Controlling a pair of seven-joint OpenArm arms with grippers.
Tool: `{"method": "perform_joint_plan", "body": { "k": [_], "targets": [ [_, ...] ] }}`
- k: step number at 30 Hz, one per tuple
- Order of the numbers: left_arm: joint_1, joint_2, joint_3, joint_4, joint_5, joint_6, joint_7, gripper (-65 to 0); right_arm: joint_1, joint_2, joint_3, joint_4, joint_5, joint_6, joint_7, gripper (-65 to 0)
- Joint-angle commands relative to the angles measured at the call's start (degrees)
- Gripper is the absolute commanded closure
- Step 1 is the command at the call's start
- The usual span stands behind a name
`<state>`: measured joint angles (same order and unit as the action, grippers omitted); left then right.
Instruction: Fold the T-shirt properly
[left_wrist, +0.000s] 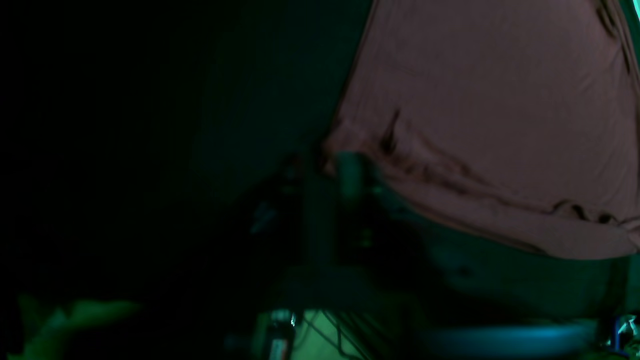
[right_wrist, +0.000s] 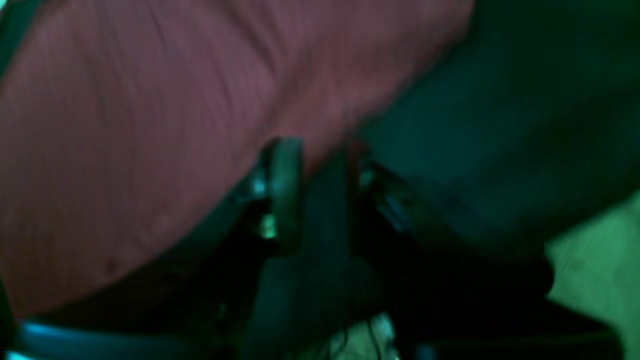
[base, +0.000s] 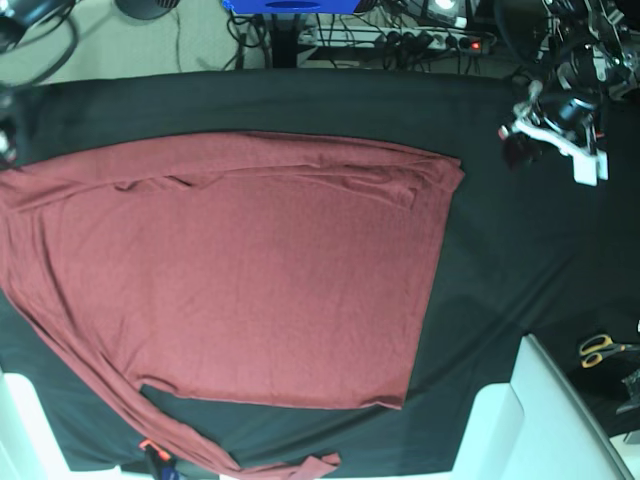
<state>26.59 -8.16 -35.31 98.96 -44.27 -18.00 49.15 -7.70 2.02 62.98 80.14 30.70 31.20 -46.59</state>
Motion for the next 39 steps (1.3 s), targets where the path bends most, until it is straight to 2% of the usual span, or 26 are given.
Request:
{"method": "perform_joint_plan", "body": {
  "k": [1,3,7,8,10,12,14,19,21,23,26,29,33,39],
  "targets": [
    [0.4,-0.8,-0.3,-0.8,-0.9,0.0,-0.7,0.0,0.1,1.3,-2.5,1.0,1.6,0.8,0.1,-7.2],
    [1.4,-0.9,-0.3,-3.6,1.2,0.0,-0.7,0.0,-2.2,1.4,-8.8,1.7,1.8,1.6,-3.0,-4.5],
    [2.5,-0.7,1.5,-6.1,15.1,-0.1,-2.7,0.0,-8.0,1.5,-24.0,8.7,1.4,8.8,-3.9,-3.6],
    [3.6,-0.4,2.2,-6.1,18.7,-0.8,-5.4,0.0,-9.2,1.5,-27.3,10.8,1.4,8.8,-3.9,-3.6],
    [5.8,0.0,5.5,-6.2,24.0,-4.6,-12.5,0.0,-10.9,1.6,-31.8,14.1,1.3,8.6,-3.9,-3.6],
    [8.0,0.1,8.8,-6.2,26.8,-7.7,-18.9,0.0,-12.1,2.2,-36.6,17.0,-0.2,8.1,-4.0,-3.5],
    [8.9,0.2,10.9,-6.2,27.2,-8.9,-21.8,0.0,-13.2,2.5,-42.6,19.6,-4.2,8.1,-4.1,-3.5],
    [8.3,2.0,13.2,-5.8,27.2,-8.9,-22.4,0.0,-15.7,3.8,-60.7,25.8,-20.6,8.1,-3.9,-3.5],
    [6.5,2.8,13.5,-5.7,27.3,-8.9,-22.5,0.0,-15.8,3.1,-64.9,26.2,-26.5,8.1,-3.7,-3.5],
    [4.4,3.5,13.5,-6.0,27.5,-8.9,-22.4,0.0,-15.6,0.7,-65.2,25.9,-28.9,8.1,-2.2,-3.5],
    [1.4,4.1,13.6,-6.2,27.7,-8.9,-22.0,0.0,-15.5,-1.5,-61.9,25.9,-30.0,8.1,-1.0,-3.5],
    [-0.6,4.7,13.6,-6.3,27.7,-8.9,-21.5,0.0,-15.5,-1.5,-59.9,25.9,-29.9,8.1,-1.0,-3.5],
    [-4.2,4.8,13.6,-8.6,27.7,-7.4,-15.9,0.0,-15.5,-1.5,-56.3,25.9,-29.9,8.1,-1.0,-3.5],
    [-5.3,4.9,14.3,-9.1,27.7,-7.2,-15.2,0.0,-15.6,-1.6,-53.8,25.9,-29.9,8.1,-1.1,-3.5]
  ]
}}
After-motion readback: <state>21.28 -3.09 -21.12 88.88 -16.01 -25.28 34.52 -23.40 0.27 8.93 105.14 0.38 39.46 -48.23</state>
